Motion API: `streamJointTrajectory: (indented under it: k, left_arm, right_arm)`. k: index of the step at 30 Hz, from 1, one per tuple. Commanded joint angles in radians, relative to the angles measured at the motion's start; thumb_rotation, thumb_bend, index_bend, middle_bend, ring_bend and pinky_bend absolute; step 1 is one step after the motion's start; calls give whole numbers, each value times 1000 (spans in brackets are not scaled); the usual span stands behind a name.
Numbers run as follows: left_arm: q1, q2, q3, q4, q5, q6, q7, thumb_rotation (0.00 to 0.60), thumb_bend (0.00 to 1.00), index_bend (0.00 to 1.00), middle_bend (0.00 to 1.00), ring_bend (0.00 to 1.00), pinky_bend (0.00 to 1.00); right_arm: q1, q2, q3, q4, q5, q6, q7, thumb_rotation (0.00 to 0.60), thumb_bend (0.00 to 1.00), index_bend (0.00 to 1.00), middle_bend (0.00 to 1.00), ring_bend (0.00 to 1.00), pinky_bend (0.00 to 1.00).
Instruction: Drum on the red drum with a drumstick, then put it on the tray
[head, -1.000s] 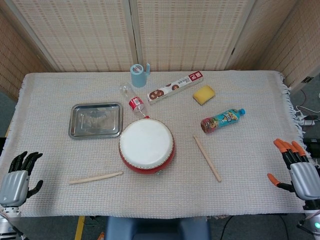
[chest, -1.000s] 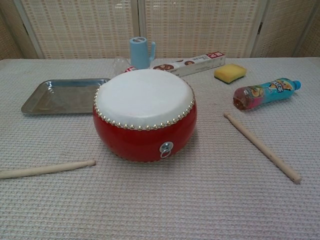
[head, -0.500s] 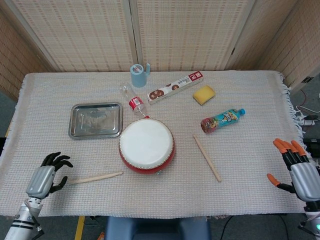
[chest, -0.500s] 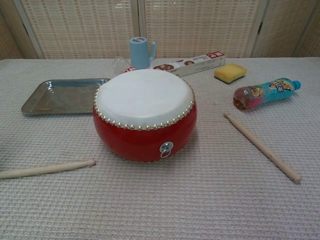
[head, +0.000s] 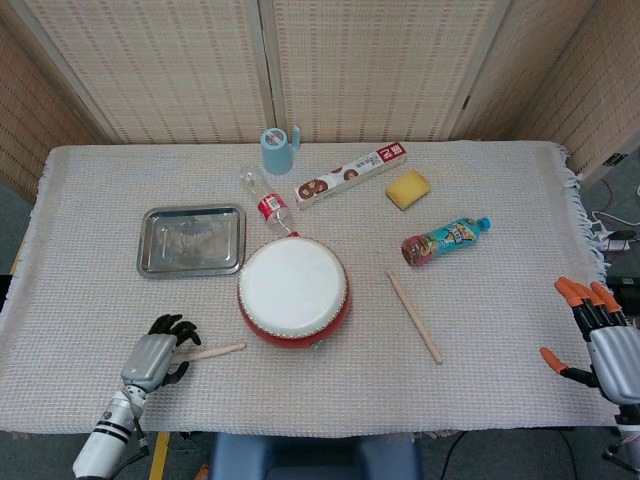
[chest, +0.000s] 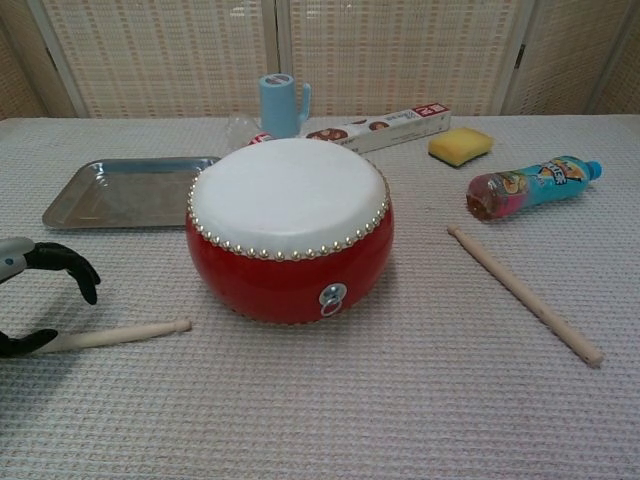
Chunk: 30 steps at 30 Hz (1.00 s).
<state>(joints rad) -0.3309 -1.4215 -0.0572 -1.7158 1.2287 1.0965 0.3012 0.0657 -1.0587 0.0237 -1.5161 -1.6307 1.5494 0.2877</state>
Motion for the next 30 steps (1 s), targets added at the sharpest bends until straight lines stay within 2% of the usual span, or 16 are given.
streamJointTrajectory:
  k: [1, 14, 19, 25, 30]
  left_arm:
    - [-23, -57, -15, 14, -51, -9, 42, 600, 355, 418, 207, 78, 52]
    - [-39, -149, -9, 67, -91, 31, 128, 600, 305, 425, 203, 78, 52]
    - [-44, -193, -24, 105, -124, 48, 148, 600, 289, 439, 207, 78, 52]
    - [-52, -202, -31, 118, -150, 38, 138, 600, 298, 455, 209, 78, 53]
    - [-54, -193, -27, 112, -149, 29, 114, 600, 352, 490, 210, 78, 53]
  right_arm:
    - [2, 0, 0, 2, 1, -3, 4, 600, 234, 0, 55, 0, 0]
    - [3, 2, -3, 12, 3, -4, 29, 600, 234, 0, 55, 0, 0]
    - [0, 6, -4, 15, 7, -2, 38, 600, 234, 0, 55, 0, 0]
    - [-2, 10, -7, 15, 7, 0, 51, 600, 234, 0, 55, 0, 0]
    - [-5, 10, -8, 14, 6, 4, 52, 600, 234, 0, 55, 0, 0]
